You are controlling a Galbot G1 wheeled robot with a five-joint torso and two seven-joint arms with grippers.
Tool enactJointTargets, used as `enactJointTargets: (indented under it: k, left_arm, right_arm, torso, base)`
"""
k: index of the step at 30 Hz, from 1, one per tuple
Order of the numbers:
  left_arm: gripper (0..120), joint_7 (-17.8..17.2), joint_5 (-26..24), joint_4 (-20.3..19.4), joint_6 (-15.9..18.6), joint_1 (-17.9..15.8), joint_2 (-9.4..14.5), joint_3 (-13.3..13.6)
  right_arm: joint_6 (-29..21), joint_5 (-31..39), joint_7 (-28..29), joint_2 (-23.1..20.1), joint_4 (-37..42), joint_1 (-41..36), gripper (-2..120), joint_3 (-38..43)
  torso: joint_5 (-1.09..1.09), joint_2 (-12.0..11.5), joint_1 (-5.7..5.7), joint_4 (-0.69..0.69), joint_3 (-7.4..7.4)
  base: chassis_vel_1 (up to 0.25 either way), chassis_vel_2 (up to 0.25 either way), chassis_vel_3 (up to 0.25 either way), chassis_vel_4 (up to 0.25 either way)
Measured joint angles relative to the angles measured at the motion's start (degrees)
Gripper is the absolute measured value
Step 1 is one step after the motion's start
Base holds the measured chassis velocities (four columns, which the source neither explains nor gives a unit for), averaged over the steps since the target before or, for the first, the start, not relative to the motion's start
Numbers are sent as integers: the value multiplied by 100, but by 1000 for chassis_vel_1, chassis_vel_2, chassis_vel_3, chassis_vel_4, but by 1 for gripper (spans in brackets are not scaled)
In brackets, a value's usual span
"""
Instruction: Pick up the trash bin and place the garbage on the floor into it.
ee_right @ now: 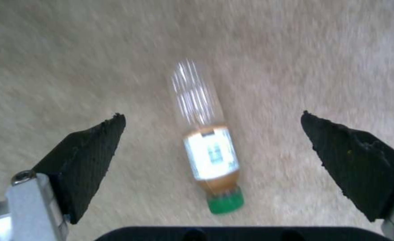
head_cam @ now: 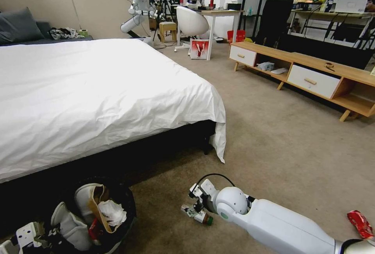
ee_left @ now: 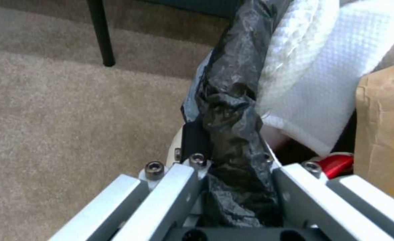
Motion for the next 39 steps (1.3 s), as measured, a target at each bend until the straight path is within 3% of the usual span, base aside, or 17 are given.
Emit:
enactJointTargets:
  k: [26, 30, 32, 39]
  left_arm:
    - [3, 48, 87, 160, -26, -36, -18, 10]
    - [3, 50, 88, 179, -28, -38, -8, 4]
    - [3, 52, 85, 222, -29, -57, 9, 0]
    - [3, 60, 79, 300, -36, -94, 16, -9]
  right_arm:
    - [526, -674, -208, 372, -1059, -215, 100, 24]
    - [630, -763, -258, 514, -1271, -213, 100, 16]
    - [761, -851, -314, 819, -1577, -177, 100, -53]
    - [1029, -1020, -462, 1271, -2202, -110, 100, -232]
  torso:
    - [0, 0, 0, 0, 0]
    - [-1, 0, 0, -1, 0]
    - [-1, 0, 0, 1, 0]
    - [-1, 0, 0, 0, 0]
  base:
    - [0, 0, 0, 0]
    - [0, 0, 0, 0]
    - [0, 0, 0, 0]
    - [0, 0, 0, 0]
